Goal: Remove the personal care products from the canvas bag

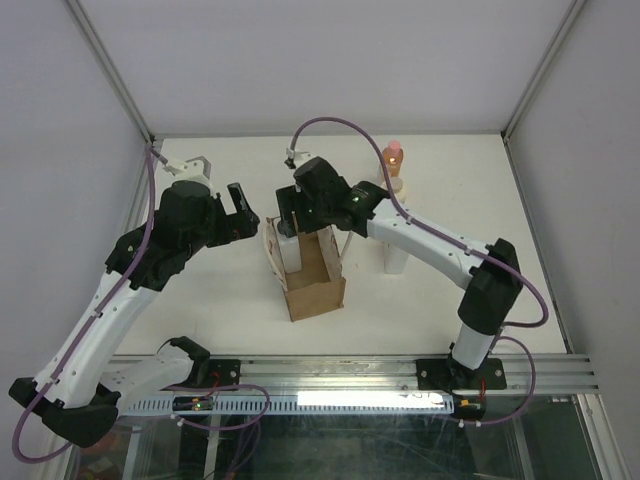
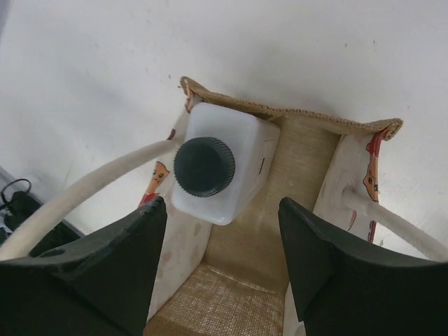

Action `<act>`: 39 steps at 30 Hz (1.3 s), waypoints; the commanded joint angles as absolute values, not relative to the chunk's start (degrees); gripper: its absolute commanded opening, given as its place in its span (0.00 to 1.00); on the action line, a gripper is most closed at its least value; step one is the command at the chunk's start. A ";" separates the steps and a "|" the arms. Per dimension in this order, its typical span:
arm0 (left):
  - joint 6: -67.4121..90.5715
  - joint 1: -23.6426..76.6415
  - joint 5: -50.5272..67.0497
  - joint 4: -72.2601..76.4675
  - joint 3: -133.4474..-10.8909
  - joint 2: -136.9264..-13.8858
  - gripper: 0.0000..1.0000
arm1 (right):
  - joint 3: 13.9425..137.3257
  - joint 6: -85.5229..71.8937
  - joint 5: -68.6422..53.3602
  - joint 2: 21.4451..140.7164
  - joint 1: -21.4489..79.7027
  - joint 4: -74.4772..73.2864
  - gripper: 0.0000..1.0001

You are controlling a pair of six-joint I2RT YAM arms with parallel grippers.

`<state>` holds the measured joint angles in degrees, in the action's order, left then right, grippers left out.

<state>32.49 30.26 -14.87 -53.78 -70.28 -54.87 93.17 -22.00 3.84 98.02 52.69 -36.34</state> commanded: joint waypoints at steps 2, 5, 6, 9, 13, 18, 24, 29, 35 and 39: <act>28.56 29.65 -17.31 -54.30 -73.08 -55.54 0.99 | 99.88 -20.74 4.79 102.57 53.00 -39.97 0.66; 27.90 29.62 -17.45 -54.47 -73.17 -55.68 0.99 | 101.50 -21.06 3.85 104.95 53.31 -40.52 0.65; 27.67 29.58 -17.53 -54.49 -73.21 -55.72 0.99 | 101.83 -21.21 3.60 105.47 53.44 -40.45 0.65; 27.02 29.62 -17.92 -54.64 -73.45 -55.80 0.99 | 102.79 -21.57 3.17 107.14 53.98 -40.47 0.67; 26.23 29.62 -18.24 -54.89 -73.89 -56.06 0.99 | 103.92 -21.70 3.52 109.16 54.32 -41.22 0.69; 25.68 29.61 -18.37 -55.05 -73.94 -56.33 0.99 | 105.12 -22.66 5.02 111.85 54.40 -44.11 0.68; 25.63 29.62 -18.11 -55.11 -73.65 -56.85 0.99 | 107.05 -23.41 5.25 114.93 54.49 -47.42 0.54; 25.62 29.62 -18.03 -55.08 -73.83 -57.04 0.99 | 107.01 -23.43 5.42 115.49 54.54 -47.56 0.53; 25.96 29.62 -17.85 -55.15 -73.91 -56.95 0.99 | 108.04 -23.12 6.13 114.58 54.49 -47.71 0.38; 26.69 29.62 -17.52 -55.12 -73.92 -57.04 0.99 | 108.01 -22.69 7.71 113.20 54.49 -47.39 0.37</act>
